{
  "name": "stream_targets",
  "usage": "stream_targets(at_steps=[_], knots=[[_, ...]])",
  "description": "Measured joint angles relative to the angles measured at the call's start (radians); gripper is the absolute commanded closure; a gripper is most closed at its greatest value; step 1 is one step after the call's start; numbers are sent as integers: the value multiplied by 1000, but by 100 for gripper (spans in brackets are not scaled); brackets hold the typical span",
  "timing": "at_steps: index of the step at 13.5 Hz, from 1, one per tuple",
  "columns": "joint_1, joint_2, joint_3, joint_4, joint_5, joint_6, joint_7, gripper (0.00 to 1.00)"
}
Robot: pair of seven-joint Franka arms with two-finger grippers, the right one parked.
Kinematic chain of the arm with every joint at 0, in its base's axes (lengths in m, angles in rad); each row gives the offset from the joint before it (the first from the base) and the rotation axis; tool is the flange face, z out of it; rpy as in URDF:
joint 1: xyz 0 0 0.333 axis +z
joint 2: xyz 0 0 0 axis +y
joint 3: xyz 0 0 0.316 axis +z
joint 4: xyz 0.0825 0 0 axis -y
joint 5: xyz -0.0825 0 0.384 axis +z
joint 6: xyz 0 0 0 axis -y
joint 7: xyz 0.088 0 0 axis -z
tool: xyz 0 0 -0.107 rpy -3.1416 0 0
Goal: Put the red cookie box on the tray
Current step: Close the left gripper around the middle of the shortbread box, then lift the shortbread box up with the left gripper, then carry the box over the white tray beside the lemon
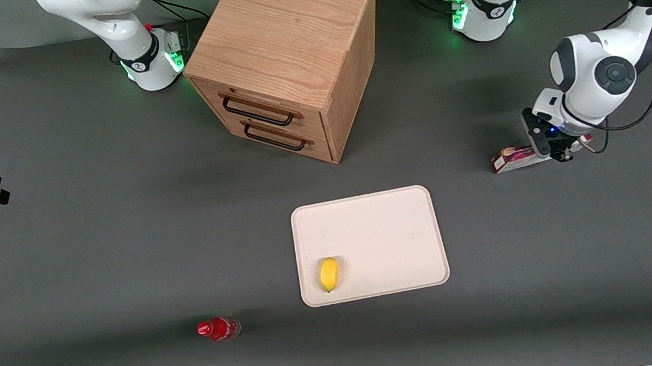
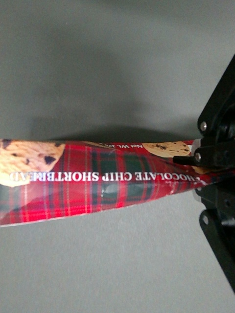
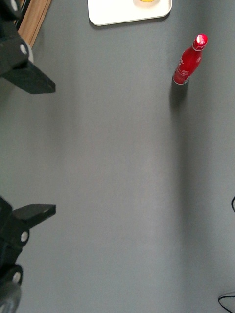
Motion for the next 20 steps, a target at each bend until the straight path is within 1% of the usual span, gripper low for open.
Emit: stream_targets(at_steps=[2, 5, 10, 12, 14, 17, 19, 20], knots=[[0, -16, 0, 72, -1, -106, 0, 100], [0, -81, 1, 215, -3, -333, 0, 100], [0, -184, 10, 513, -6, -793, 0, 100], [0, -202, 13, 635, -6, -940, 0, 100], [0, -204, 13, 715, -8, -1016, -10, 100], [0, -196, 12, 731, -27, -1022, -103, 100], [-12, -185, -6, 732, -56, -1020, -259, 100], [-22, -180, -35, 733, -63, -1010, -367, 100]])
